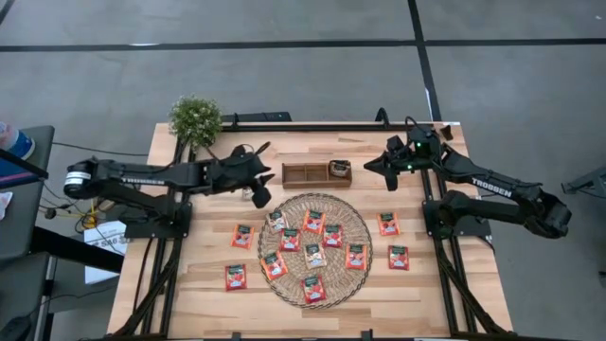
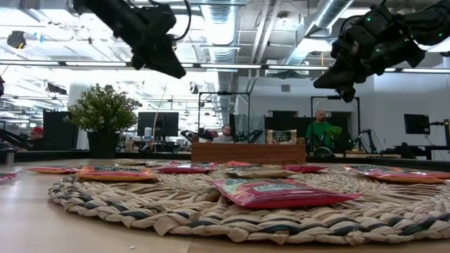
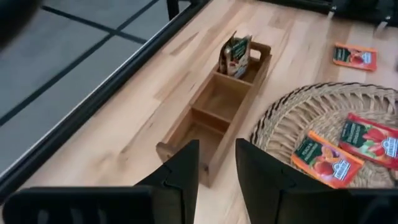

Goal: Pick & Place Tea
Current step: Put the gold tea bag into the wooden organizer

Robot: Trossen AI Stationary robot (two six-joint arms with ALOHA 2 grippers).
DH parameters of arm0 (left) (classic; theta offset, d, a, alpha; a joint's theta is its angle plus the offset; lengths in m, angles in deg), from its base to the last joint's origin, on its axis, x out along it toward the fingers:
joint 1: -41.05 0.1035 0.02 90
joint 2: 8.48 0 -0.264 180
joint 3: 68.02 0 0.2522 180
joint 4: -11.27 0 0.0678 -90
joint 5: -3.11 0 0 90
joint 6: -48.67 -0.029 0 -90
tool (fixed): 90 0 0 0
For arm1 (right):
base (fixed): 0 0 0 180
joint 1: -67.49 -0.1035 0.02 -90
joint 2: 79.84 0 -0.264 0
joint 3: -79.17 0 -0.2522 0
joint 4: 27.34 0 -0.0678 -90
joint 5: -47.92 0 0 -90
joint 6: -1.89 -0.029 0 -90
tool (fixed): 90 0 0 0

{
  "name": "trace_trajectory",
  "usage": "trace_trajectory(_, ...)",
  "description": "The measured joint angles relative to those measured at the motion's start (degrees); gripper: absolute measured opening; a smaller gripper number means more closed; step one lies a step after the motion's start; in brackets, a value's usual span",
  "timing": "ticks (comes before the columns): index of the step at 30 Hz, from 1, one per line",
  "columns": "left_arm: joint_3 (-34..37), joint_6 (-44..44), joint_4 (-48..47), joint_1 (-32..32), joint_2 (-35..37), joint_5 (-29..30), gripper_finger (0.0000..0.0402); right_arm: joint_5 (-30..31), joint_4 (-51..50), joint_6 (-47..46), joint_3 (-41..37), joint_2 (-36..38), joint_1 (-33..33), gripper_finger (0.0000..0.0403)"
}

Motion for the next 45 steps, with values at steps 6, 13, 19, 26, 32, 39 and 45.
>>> trace_trajectory(6,-5.1,4.5,-7.3,0.0,-1.6,4.7,0.0097,0.0,0.2,0.0,0.0,0.0,0.0,0.0008)
trace_trajectory(13,-5.5,7.3,-20.6,3.8,-3.7,5.6,0.0097,0.0,0.2,0.0,0.0,0.0,0.0,0.0008)
trace_trajectory(19,-5.5,8.6,-24.8,8.4,-6.7,-3.2,0.0097,0.0,0.2,0.0,0.0,0.0,0.0,0.0008)
trace_trajectory(26,-5.5,6.2,-25.7,11.1,-10.4,-9.8,0.0097,0.0,-0.2,-0.5,0.0,0.0,0.0,0.0008)
trace_trajectory(32,-5.5,0.2,-26.0,11.2,-13.5,-9.2,0.0097,0.0,-0.3,-0.5,0.0,0.0,0.0,0.0008)
trace_trajectory(39,-5.5,-1.2,-26.0,11.3,-18.3,-11.0,0.0142,0.0,-0.3,-1.0,0.0,0.0,0.0,0.0008)
trace_trajectory(45,-5.5,-4.5,-26.1,12.3,-22.0,-11.3,0.0206,0.0,-0.3,-1.2,0.0,0.0,0.0,0.0008)
